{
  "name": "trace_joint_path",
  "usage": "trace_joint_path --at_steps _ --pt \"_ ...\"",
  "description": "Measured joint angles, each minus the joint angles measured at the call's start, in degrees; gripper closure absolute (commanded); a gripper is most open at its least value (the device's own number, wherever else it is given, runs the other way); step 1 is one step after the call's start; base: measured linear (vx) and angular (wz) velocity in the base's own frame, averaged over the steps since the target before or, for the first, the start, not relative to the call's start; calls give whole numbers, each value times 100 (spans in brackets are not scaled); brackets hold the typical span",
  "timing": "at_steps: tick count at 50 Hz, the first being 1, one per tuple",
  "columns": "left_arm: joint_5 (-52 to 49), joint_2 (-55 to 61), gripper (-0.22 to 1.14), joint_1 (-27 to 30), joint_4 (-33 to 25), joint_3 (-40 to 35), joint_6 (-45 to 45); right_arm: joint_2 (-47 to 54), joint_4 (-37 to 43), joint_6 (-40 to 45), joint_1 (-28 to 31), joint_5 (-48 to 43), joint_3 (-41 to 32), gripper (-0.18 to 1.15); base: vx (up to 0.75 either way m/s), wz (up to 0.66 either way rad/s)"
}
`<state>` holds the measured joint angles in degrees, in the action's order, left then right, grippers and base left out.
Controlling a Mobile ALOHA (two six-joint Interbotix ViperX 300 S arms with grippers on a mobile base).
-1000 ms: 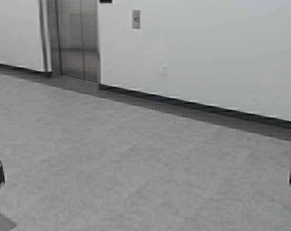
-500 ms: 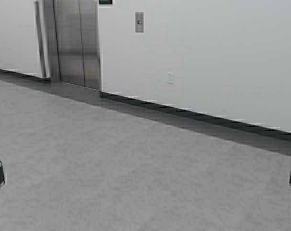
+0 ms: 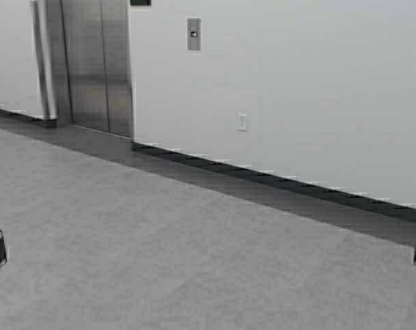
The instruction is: Navigate to elevator, push the call button, then enter the elevator
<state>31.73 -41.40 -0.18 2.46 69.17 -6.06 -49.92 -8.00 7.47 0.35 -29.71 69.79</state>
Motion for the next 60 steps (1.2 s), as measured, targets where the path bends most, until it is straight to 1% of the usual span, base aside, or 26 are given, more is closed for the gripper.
trace_joint_path --at_steps 25,49,60 --pt "0 149 89 9 9 0 -18 -185 -9 -26 0 -9 44 92 75 9" --pt "0 -18 89 -9 9 0 -35 -193 0 -9 0 -9 79 92 74 -1" --pt "0 88 89 -26 97 -9 -35 -483 0 -9 0 -9 149 92 70 9"
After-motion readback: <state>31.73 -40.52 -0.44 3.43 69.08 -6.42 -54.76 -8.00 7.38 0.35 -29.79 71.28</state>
